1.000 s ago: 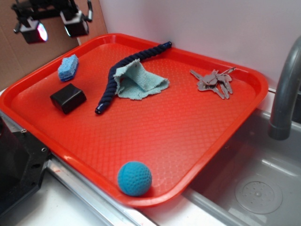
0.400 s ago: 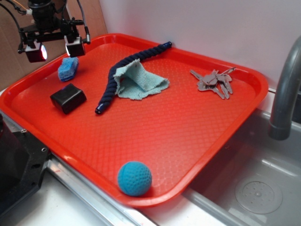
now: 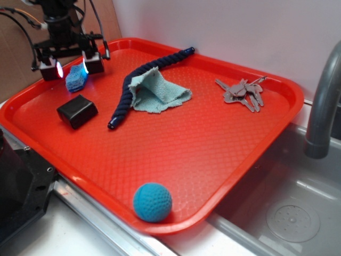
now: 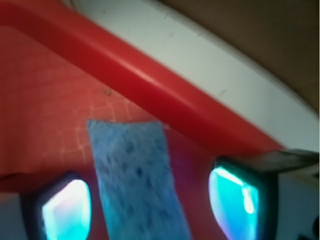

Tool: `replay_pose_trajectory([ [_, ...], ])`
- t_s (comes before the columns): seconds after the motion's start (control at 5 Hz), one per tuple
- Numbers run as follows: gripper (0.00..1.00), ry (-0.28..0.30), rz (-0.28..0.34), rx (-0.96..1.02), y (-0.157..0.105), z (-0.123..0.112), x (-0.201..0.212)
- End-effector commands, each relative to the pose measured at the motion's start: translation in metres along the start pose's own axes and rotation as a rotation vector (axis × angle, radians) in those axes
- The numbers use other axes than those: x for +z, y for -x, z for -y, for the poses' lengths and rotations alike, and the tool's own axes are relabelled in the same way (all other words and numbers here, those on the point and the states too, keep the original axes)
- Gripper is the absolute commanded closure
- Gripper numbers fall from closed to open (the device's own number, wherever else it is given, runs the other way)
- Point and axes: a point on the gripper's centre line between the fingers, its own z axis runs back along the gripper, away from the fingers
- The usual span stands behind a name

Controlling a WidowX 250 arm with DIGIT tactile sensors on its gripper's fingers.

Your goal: Grab the blue sponge.

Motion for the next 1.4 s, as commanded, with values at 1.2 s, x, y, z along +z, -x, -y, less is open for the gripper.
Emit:
replay_pose_trajectory([
  [1.2,1.0,0.184,-0.004,-0.932,0.104,0.025,0.171],
])
